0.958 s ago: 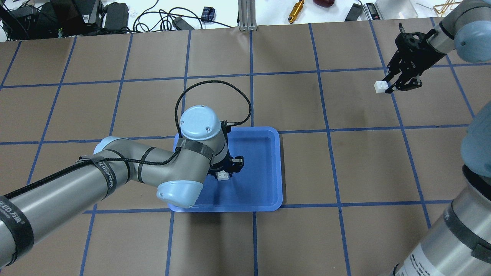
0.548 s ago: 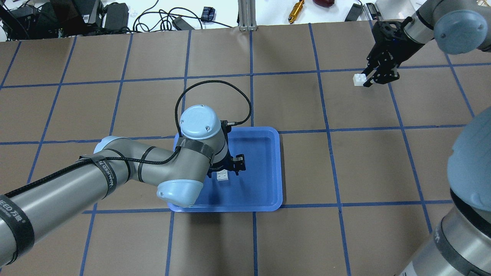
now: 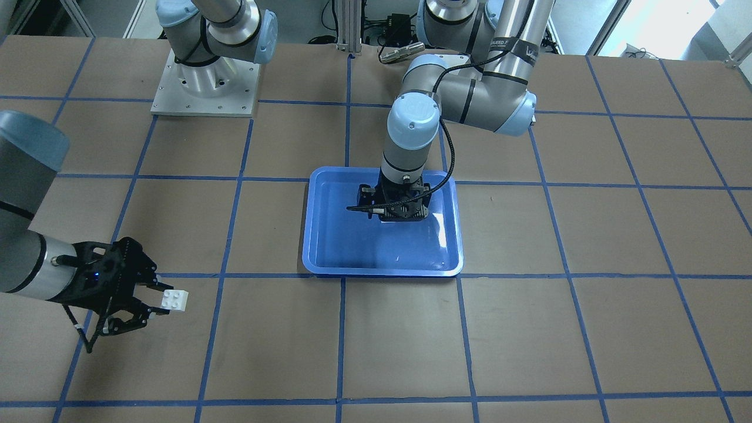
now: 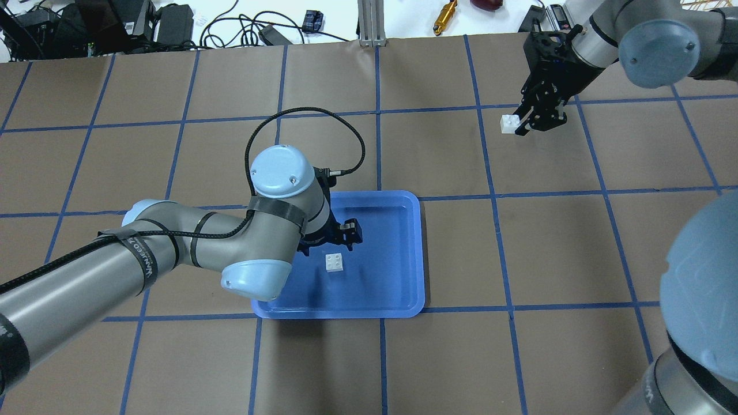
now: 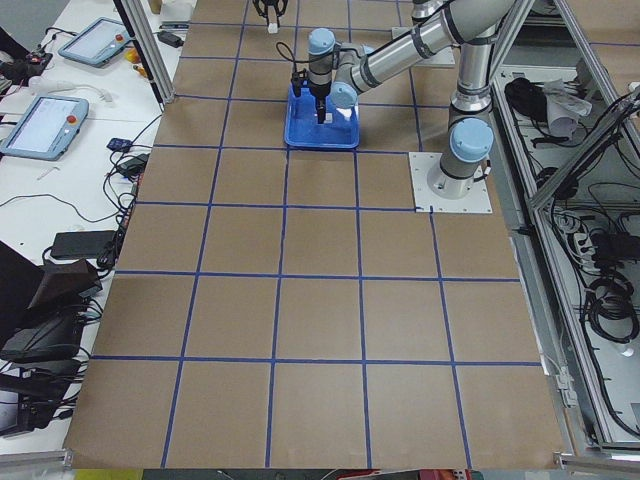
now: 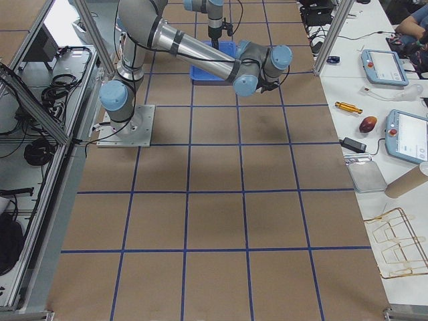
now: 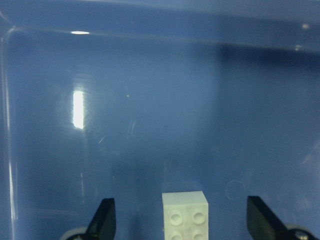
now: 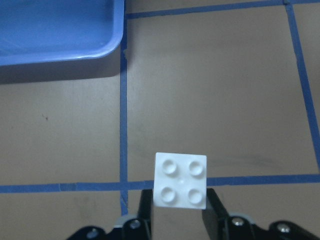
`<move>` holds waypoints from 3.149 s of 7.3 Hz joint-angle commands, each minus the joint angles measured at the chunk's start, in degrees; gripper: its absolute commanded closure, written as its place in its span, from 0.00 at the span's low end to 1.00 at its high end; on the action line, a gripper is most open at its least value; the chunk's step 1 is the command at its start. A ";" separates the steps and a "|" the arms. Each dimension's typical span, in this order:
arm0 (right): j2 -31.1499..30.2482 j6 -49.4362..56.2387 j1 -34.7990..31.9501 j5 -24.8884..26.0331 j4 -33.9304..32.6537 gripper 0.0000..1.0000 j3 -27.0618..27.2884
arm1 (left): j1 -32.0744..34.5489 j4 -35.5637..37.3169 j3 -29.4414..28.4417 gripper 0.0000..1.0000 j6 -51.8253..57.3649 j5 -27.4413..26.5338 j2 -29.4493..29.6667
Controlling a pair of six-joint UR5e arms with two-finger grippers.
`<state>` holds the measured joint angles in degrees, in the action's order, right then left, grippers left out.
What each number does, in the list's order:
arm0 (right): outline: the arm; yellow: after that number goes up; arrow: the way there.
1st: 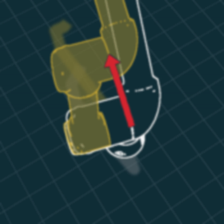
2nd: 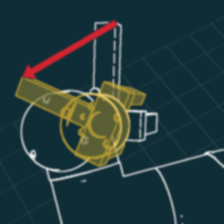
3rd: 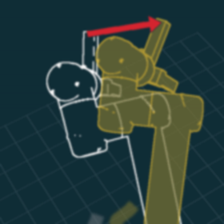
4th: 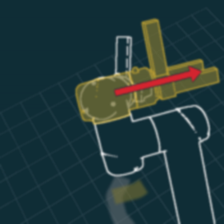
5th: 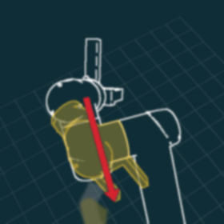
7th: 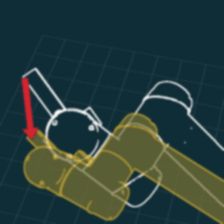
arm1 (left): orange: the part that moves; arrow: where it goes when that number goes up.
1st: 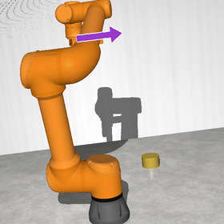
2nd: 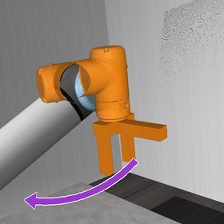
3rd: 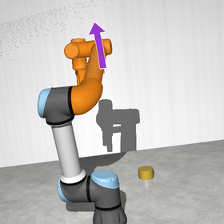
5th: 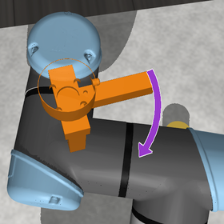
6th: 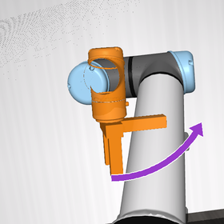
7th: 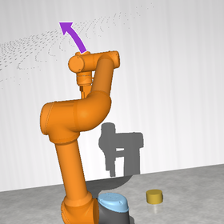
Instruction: Assemble white blocks and place on blue tray
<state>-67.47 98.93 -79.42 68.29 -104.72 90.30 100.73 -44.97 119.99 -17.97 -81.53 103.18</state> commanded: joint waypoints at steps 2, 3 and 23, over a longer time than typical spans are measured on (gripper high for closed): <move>-5.29 -15.64 -7.65 0.00 -15.99 1.00 12.32 | -6.84 -3.53 0.33 0.03 4.60 7.85 -1.92; -6.18 -19.69 -10.72 0.18 -22.05 1.00 16.10 | -6.95 -4.06 1.11 0.14 4.61 8.66 -2.27; -1.35 -24.22 -28.07 -2.62 -51.64 1.00 32.22 | -4.58 -3.10 6.22 0.98 6.12 7.44 -0.34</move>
<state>-68.82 74.67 -107.47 66.90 -156.17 122.35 96.16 -48.18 126.28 -10.61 -74.12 102.66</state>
